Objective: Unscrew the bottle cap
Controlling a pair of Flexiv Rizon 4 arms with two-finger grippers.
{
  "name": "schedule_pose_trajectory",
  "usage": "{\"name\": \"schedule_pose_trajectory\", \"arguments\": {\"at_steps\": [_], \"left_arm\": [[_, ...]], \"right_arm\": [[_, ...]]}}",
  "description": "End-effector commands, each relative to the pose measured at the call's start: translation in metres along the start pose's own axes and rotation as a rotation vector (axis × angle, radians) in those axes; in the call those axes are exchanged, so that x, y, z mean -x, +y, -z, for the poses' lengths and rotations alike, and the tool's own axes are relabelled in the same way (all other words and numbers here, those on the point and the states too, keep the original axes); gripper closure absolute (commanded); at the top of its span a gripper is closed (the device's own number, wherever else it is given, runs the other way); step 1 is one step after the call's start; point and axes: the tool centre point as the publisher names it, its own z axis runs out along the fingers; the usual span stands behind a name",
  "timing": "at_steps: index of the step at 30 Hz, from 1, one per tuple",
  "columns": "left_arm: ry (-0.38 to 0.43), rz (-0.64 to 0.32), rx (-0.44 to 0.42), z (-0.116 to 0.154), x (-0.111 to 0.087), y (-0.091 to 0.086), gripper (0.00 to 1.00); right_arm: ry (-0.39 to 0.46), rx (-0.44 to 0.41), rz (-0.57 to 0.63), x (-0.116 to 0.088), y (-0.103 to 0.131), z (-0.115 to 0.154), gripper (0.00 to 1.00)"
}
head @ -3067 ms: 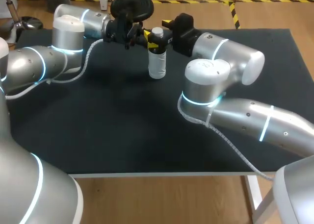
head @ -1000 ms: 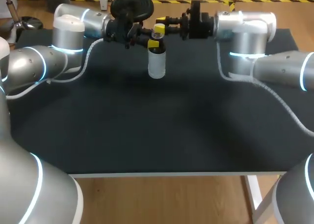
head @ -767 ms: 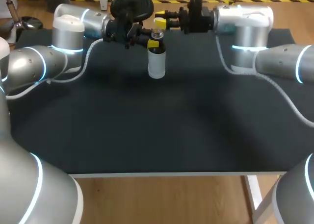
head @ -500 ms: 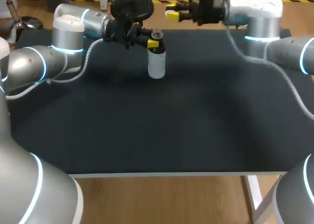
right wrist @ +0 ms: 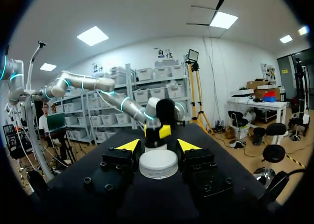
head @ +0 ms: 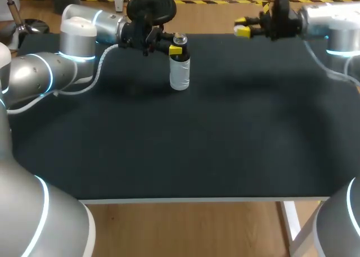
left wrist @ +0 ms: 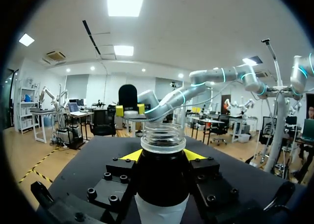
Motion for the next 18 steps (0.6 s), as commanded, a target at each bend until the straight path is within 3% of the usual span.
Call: {"name": "schedule_pose_trajectory", "arguments": {"at_steps": [1,7,18], "left_arm": [[0.009,0.000,-0.002,0.001,0.004,0.001,1.00],[0.009,0.000,-0.002,0.001,0.004,0.001,1.00],[0.009,0.000,-0.002,0.001,0.004,0.001,1.00]], "right_arm": [[-0.210,-0.008,0.001,-0.021,-0.025,0.012,1.00],[-0.312,-0.068,-0.014,-0.023,-0.064,0.016,1.00],[-0.397,-0.188,-0.062,-0.014,-0.119,0.013,1.00]]}}
